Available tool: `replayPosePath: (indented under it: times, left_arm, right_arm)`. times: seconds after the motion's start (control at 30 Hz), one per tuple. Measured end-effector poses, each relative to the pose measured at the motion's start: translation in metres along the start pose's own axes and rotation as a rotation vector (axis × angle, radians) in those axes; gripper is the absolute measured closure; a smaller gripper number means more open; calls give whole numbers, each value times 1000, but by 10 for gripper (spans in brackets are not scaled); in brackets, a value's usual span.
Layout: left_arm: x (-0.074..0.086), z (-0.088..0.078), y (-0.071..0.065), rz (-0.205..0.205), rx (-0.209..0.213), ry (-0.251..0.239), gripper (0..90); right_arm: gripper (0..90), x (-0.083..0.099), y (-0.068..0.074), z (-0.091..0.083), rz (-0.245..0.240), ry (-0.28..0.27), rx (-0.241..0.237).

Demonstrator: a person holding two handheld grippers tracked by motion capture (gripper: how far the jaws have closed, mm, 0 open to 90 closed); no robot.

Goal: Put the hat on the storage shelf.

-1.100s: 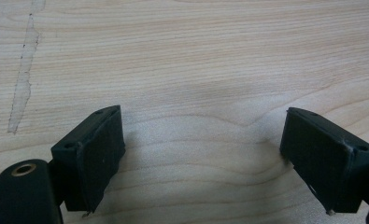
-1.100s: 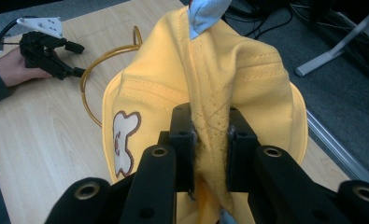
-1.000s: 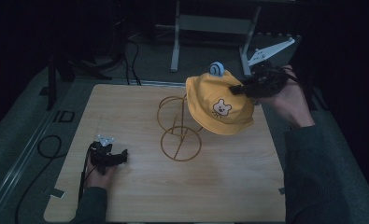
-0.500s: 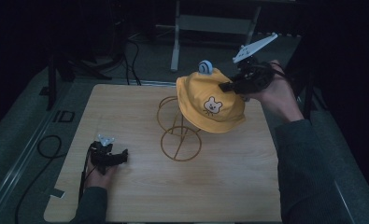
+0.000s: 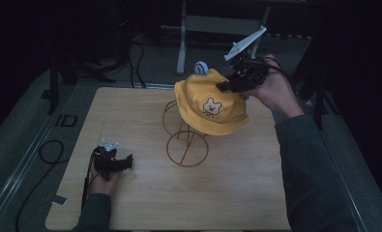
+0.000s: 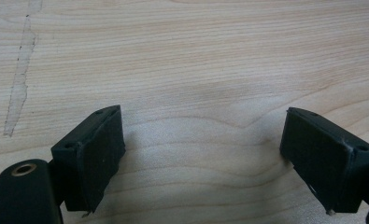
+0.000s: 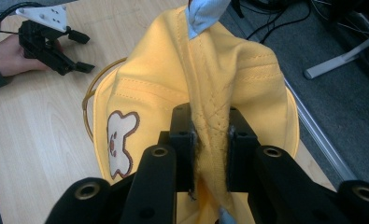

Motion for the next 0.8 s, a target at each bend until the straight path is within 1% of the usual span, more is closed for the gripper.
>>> replayPosePath:
  times: [0.4, 0.6, 0.8]
  left_arm:
    - [0, 0, 0, -1, 0, 0, 136]
    - [0, 0, 0, 0, 1, 1, 136]
    - [0, 0, -1, 3, 2, 3, 137]
  right_arm:
    - [772, -20, 2, 10, -17, 29, -23]
    - [771, -29, 7, 23, -29, 57, -45]
    - [772, -41, 13, 34, -40, 55, -68]
Point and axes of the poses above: each handheld gripper's, and its own axes: z roughly forward along the jaws, x roughly out of its underside, y roughly to its left, the point moved 7 cm from there along z, roughly forward along the jaws, and after that the axes turned 4 degrees about -z, right-handed, at the moved point
